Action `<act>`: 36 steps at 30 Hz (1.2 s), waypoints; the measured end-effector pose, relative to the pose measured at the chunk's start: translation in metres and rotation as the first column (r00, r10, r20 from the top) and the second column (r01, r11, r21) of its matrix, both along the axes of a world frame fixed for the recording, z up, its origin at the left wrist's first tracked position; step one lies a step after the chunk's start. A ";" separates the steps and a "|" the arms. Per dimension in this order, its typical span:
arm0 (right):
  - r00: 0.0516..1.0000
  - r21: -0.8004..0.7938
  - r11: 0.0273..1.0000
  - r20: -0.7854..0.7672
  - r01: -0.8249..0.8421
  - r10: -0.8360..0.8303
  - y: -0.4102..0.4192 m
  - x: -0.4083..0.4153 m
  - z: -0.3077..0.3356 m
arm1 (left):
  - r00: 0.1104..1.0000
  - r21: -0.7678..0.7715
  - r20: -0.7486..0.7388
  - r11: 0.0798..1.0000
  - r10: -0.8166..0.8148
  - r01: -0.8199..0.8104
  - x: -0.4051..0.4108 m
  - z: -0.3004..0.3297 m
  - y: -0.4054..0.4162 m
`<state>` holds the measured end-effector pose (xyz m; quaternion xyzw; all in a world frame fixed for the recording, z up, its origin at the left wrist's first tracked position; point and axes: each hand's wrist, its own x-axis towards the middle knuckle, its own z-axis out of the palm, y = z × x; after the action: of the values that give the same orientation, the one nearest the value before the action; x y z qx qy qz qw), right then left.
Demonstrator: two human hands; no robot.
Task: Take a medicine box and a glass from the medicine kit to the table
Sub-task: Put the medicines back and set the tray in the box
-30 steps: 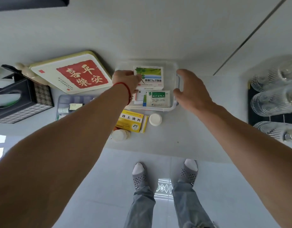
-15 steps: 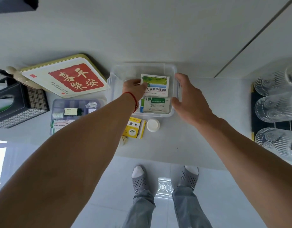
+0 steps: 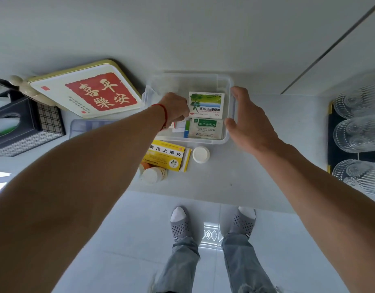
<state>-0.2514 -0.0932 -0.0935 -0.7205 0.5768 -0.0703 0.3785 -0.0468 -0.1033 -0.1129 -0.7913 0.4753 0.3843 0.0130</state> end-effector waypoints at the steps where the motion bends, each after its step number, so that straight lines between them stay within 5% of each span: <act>1: 1.000 -0.009 1.000 -0.012 0.000 -0.001 0.000 0.001 0.000 | 0.997 -0.003 0.047 0.998 -0.060 0.061 0.003 0.004 0.002; 3: 0.999 -0.016 1.000 -0.037 0.011 -0.012 0.000 0.003 0.002 | 0.955 0.018 -0.195 0.974 0.225 -0.226 0.005 0.017 0.008; 4: 0.998 -0.017 1.000 -0.067 0.009 -0.010 0.001 0.005 0.003 | 0.860 0.030 -0.345 0.920 0.377 -0.391 0.009 0.019 0.009; 6: 0.983 -0.089 0.996 -0.183 -0.026 0.009 0.007 0.010 0.008 | 0.831 -0.106 -0.419 0.889 0.367 -0.446 0.008 0.034 0.023; 10: 0.997 -0.345 0.935 -0.028 -0.080 0.075 0.049 0.030 0.033 | 0.973 -0.435 -0.179 0.876 0.143 -0.209 0.023 0.064 0.074; 12: 0.984 -0.263 0.957 0.089 -0.124 0.152 0.083 0.047 0.040 | 0.993 -0.486 -0.074 0.866 0.093 -0.117 0.031 0.075 0.107; 14: 0.975 -0.111 0.971 0.048 -0.211 0.217 0.115 0.066 0.034 | 0.995 -0.477 0.023 0.876 0.094 -0.072 0.043 0.073 0.137; 16: 0.976 0.096 0.973 -0.038 -0.209 0.214 0.135 0.084 0.017 | 0.992 -0.430 0.086 0.902 0.087 -0.042 0.055 0.062 0.157; 20: 0.992 0.416 0.904 -0.114 0.097 -0.054 0.145 0.109 -0.016 | 0.984 -0.238 0.152 0.970 0.089 -0.051 0.067 0.029 0.159; 26: 0.949 0.429 0.847 -0.141 0.314 -0.281 0.153 0.120 -0.046 | 0.960 0.180 0.275 0.984 -0.058 0.008 0.075 -0.006 0.123; 36: 0.907 0.531 0.775 0.026 0.343 -0.420 0.152 0.122 -0.054 | 0.972 0.245 0.233 0.968 -0.010 -0.049 0.078 -0.016 0.103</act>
<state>-0.1292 0.0589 -0.1471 -0.4534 0.6798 -0.0405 0.5750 0.0309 -0.0001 -0.1287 -0.8275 0.4108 0.3458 0.1639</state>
